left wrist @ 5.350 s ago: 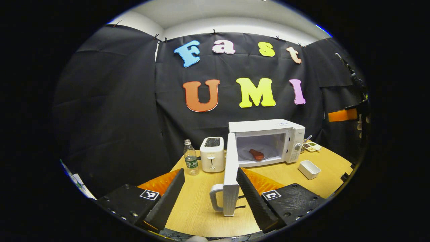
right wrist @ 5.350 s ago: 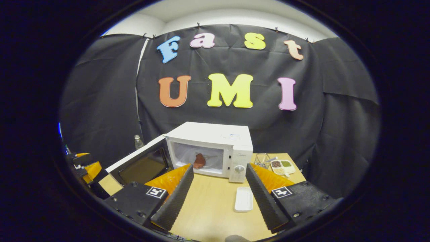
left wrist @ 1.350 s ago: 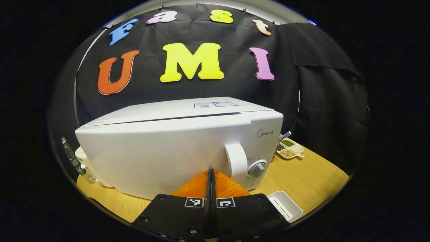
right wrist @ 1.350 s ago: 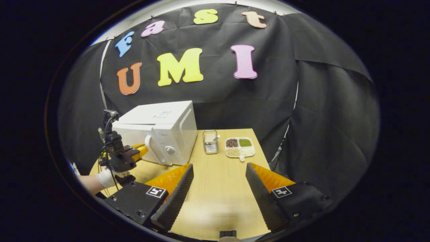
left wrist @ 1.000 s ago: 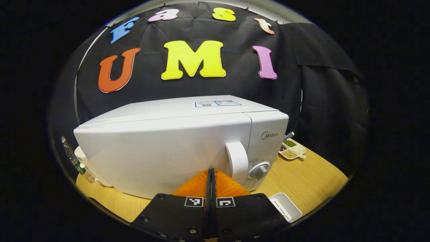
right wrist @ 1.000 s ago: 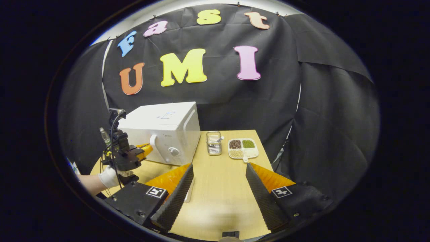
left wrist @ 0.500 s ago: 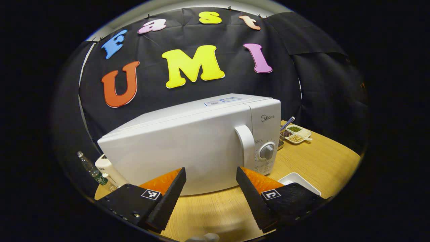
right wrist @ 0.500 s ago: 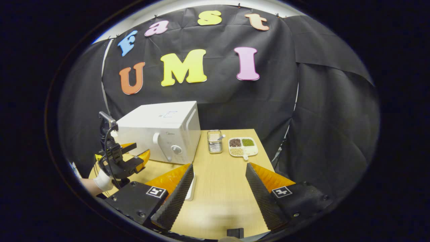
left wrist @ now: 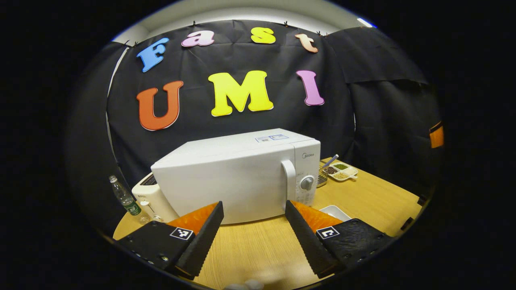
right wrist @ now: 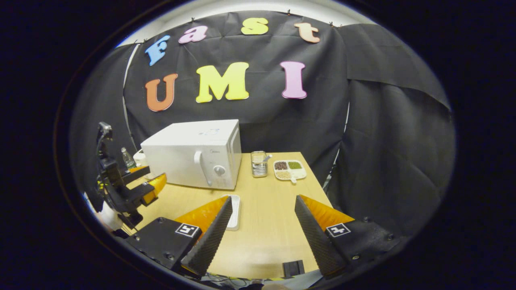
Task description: Open the microwave oven with the left hand, put the food in, and close the microwave oven.
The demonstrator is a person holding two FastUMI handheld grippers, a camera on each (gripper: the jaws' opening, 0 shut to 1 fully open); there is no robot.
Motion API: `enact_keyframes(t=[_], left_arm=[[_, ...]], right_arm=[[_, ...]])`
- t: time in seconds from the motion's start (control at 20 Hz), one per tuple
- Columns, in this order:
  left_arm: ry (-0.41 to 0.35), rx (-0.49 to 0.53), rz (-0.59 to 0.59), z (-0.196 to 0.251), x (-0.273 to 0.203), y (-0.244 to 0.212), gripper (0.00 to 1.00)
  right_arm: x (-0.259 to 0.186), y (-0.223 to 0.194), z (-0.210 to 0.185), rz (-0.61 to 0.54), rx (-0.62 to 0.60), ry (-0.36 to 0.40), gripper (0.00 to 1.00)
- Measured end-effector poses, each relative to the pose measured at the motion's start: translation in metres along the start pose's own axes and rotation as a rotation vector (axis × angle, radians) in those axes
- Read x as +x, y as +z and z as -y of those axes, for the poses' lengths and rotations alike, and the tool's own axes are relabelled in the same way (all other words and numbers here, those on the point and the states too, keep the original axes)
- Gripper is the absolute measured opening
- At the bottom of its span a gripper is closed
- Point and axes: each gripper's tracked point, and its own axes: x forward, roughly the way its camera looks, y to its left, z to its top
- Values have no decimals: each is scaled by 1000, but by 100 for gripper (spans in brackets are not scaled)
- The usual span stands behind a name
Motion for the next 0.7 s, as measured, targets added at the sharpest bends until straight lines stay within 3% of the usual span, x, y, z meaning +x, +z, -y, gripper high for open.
enact_keyframes(t=[0.35,0.55,0.7], left_arm=[[9,-22,52,-20,-101,43,95],[92,-91,83,-36,-150,78,95],[137,-77,112,-43,-183,105,95]], right_arm=[[-53,9,-24,88,-7,-1,99],[-73,28,-41,143,-24,63,99],[-92,48,-49,193,-10,111,99]])
